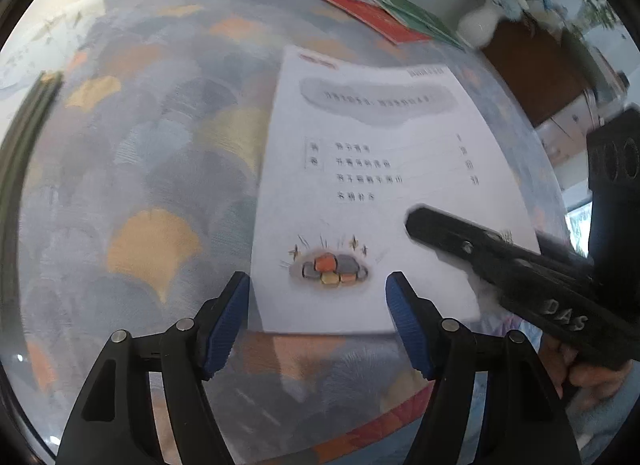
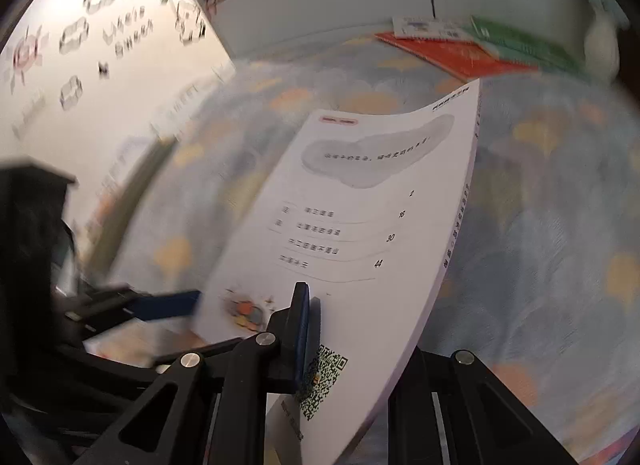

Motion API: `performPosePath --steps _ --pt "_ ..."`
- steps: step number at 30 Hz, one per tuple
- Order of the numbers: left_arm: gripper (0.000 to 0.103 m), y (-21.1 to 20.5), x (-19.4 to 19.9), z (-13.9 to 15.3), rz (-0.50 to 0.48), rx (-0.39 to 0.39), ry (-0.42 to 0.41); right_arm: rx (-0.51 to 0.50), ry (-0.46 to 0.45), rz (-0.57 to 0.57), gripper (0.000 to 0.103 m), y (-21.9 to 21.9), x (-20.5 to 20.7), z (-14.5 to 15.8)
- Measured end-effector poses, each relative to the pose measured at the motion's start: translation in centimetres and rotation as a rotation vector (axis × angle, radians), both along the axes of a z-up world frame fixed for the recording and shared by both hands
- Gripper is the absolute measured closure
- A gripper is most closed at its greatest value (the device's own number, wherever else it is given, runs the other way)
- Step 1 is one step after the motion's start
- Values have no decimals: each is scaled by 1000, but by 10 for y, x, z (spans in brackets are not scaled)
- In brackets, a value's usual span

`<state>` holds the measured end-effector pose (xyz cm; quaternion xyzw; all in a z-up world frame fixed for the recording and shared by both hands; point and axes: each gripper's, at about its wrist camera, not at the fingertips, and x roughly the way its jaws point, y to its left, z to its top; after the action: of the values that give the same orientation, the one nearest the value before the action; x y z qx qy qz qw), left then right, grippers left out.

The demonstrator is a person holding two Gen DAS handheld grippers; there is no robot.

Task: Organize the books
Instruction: 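Carry the white booklet to the stack at the bed end and lower it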

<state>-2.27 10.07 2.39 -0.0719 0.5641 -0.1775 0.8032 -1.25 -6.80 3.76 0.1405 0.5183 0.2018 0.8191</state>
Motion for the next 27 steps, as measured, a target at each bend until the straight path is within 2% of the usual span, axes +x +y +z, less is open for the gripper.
performPosePath --steps 2,4,7,10,12,15,19,25,27 --pt "36 2 1 8 14 4 -25 73 20 -20 89 -4 0 1" --pt "37 2 -1 20 4 18 -75 68 -11 -3 89 1 -3 10" --pt "37 11 -4 41 8 -1 -146 98 -56 6 89 6 -4 26" --pt "37 28 -8 61 53 -43 -211 136 -106 47 89 15 -4 44" --pt "37 40 -11 73 81 -85 -232 172 -138 63 89 23 -5 56" --pt "37 59 -17 83 111 -92 -259 199 -186 87 89 38 -7 72" --pt "37 95 -22 92 176 -150 -269 264 -250 112 89 62 -11 93" --pt "37 153 -32 115 255 -121 -357 392 -277 142 89 102 -7 105" --pt "37 174 -33 119 282 -100 -375 391 -296 168 89 128 -6 107"
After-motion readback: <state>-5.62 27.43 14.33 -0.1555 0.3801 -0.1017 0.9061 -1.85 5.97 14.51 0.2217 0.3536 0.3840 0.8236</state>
